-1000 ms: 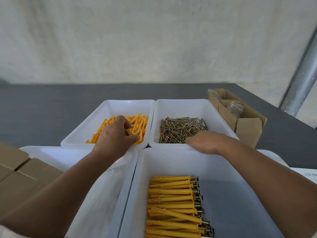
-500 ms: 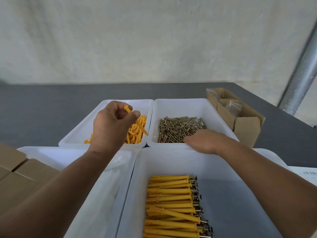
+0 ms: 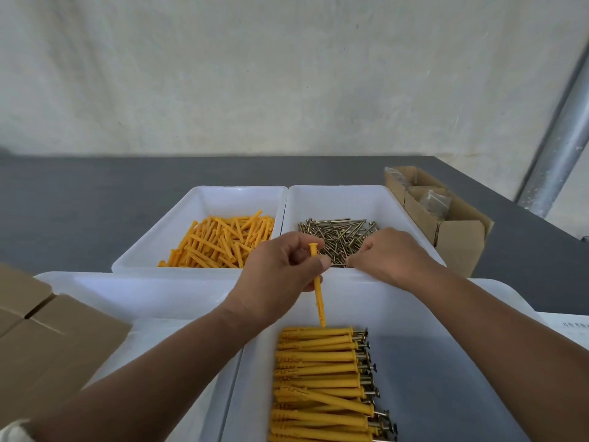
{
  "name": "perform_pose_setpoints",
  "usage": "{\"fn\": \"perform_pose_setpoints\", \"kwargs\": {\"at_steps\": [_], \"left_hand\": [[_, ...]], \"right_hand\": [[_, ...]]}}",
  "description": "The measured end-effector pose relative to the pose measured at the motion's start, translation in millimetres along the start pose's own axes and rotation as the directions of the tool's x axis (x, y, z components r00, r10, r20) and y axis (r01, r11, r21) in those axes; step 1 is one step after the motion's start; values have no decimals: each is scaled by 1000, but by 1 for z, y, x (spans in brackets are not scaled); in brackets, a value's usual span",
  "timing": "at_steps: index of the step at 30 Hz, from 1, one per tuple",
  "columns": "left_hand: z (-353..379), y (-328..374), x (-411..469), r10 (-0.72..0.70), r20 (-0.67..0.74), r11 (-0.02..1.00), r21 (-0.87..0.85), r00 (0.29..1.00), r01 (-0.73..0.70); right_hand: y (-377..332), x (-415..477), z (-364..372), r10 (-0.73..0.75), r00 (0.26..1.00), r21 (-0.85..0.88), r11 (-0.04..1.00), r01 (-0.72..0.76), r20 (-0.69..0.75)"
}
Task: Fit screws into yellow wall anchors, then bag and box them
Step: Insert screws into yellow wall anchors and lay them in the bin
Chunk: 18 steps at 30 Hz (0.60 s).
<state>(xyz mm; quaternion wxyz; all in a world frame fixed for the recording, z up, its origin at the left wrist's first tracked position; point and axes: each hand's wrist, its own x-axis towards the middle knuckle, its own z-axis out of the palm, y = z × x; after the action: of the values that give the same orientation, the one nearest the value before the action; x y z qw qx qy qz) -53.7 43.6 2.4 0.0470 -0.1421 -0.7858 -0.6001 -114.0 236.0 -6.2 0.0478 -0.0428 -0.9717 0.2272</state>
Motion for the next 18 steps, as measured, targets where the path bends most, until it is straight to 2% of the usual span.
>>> {"fn": "perform_pose_setpoints", "kwargs": {"at_steps": [6,11,13,15,17,18], "left_hand": [[-1,-4,4,-48,-27,999,-17,998,48],[0,-7,6,-39,-6,999,15,999,39],[1,-8,6,-36,14,999,33,999,36],[1,-8,6,-37,33,998,50,999,36],[1,-8,6,-37,52,997,77,998,33],[1,-8,6,-31,63,995,95,998,25]], "right_hand": [[4,-10,-9,-76,996,114,990,80,-38],[9,-15,-16,-50,996,357,931,73,-74],[8,-18,-20,-13,998,528,848,45,-64],[4,-22,-26,4,1000,700,714,13,-23],[-4,-26,-33,-22,999,800,599,-5,23],[-8,-29,-36,-53,998,819,573,-1,39]]}}
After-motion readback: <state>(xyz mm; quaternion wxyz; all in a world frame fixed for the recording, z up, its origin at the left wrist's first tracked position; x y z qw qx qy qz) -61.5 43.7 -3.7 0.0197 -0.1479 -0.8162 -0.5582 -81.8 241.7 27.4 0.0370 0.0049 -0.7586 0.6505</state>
